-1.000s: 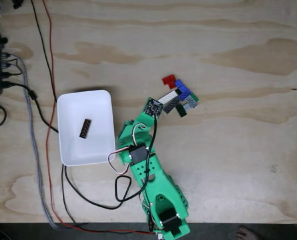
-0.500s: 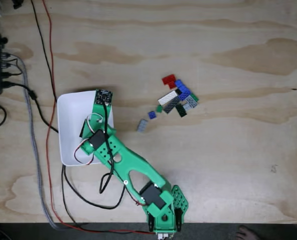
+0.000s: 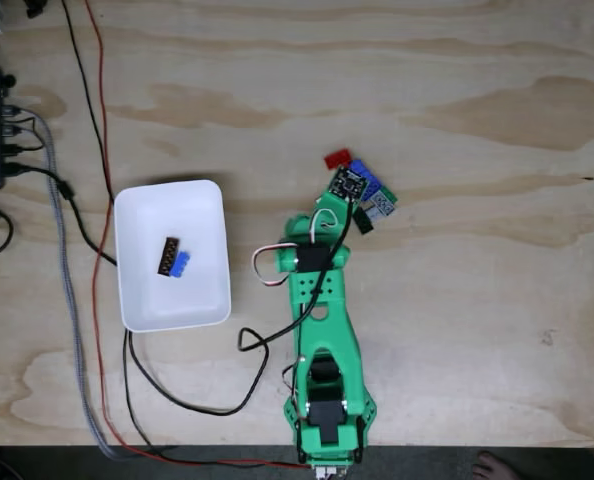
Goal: Put all lego bricks in the bin.
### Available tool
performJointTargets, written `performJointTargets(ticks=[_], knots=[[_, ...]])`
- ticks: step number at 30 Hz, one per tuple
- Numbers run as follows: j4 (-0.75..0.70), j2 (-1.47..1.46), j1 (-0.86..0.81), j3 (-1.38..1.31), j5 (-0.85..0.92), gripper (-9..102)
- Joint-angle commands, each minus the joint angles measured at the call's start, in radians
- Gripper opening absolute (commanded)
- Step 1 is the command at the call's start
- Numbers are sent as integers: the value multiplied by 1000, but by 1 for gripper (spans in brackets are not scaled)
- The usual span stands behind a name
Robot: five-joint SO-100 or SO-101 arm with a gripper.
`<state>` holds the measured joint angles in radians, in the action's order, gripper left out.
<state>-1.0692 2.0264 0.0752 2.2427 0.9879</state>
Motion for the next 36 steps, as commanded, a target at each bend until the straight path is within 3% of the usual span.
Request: performJointTargets(ticks=[1, 15, 25, 27, 31, 36], knots=[[133, -133, -49, 0, 61, 19], [91, -273, 259, -121, -87, 19], [141, -296, 273, -54, -67, 11], [160, -282, 267, -28, -57, 5], [152, -121, 256, 31, -63, 0], [-5, 201, 273, -11, -107, 0]])
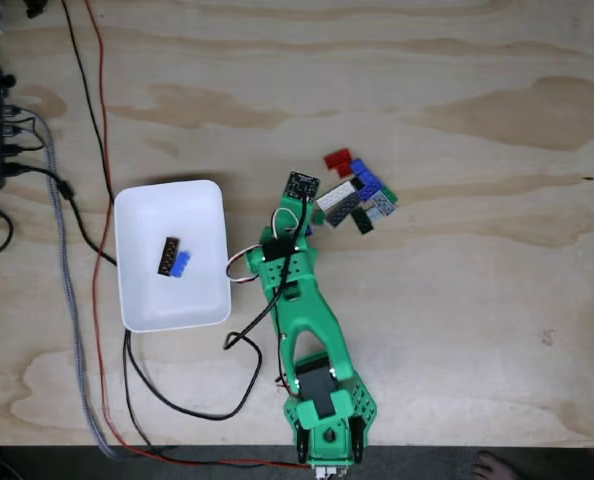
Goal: Put all lego bricks in the bin.
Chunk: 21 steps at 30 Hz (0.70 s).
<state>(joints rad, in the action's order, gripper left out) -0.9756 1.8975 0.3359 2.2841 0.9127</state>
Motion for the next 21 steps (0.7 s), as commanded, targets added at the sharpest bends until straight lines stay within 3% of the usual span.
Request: performJointTargets(ticks=[1, 5, 8, 10, 17, 21], knots=[[-114, 402, 9, -74, -35, 0], [-216, 565, 43, -272, -25, 0], [-371, 420, 169, -497, -60, 0], [-397, 291, 250, -597, -106, 0], [-387, -15, 476, -723, -230, 1], [-287, -31, 472, -592, -258, 12]])
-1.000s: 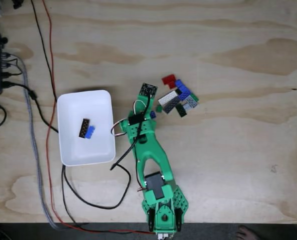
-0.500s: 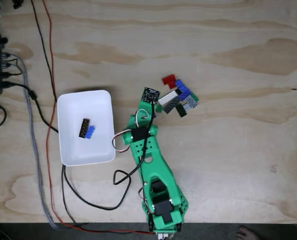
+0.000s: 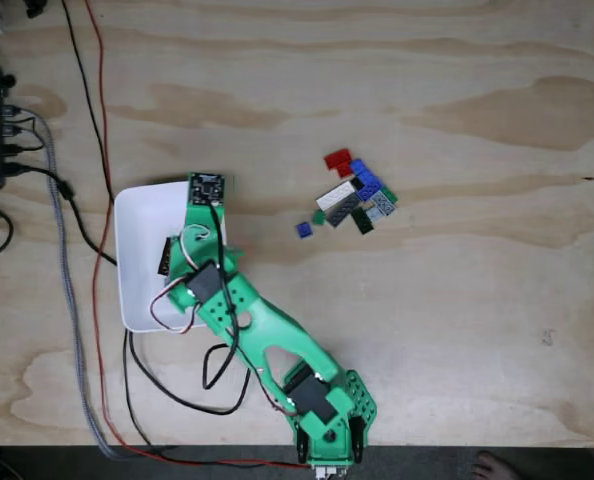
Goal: Put all lego bricks in the bin.
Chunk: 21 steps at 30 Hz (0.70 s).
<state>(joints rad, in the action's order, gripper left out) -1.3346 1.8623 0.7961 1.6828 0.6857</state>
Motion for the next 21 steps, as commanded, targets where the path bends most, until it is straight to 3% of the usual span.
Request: performJointTargets(ticks=[1, 4, 7, 13, 17, 21], knots=[[87, 15, 3, 28, -35, 14], [84, 114, -66, 25, -54, 19], [71, 281, -252, -8, -35, 21], [94, 362, -698, 304, 397, 17], [190, 210, -772, 526, 687, 14], [198, 55, -744, 506, 788, 16]])
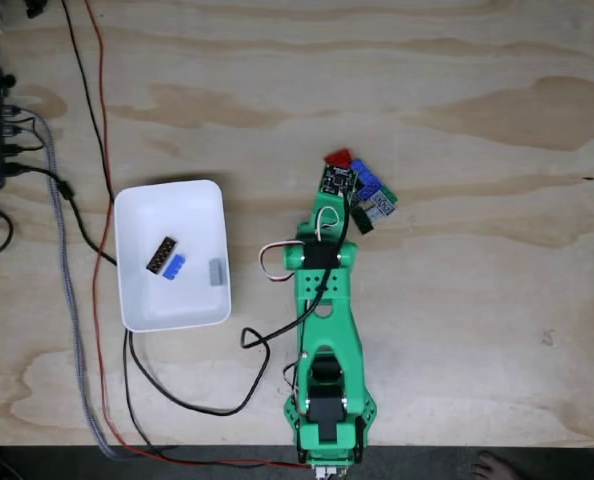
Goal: Put all lego bricks in the bin.
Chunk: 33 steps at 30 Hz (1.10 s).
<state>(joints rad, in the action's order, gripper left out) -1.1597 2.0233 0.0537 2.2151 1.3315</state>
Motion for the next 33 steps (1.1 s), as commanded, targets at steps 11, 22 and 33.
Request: performJointTargets(ticks=[11, 22, 33], knots=[[158, -313, 21, -141, 207, 15], [192, -328, 129, -167, 232, 17], [265, -403, 86, -192, 313, 17]])
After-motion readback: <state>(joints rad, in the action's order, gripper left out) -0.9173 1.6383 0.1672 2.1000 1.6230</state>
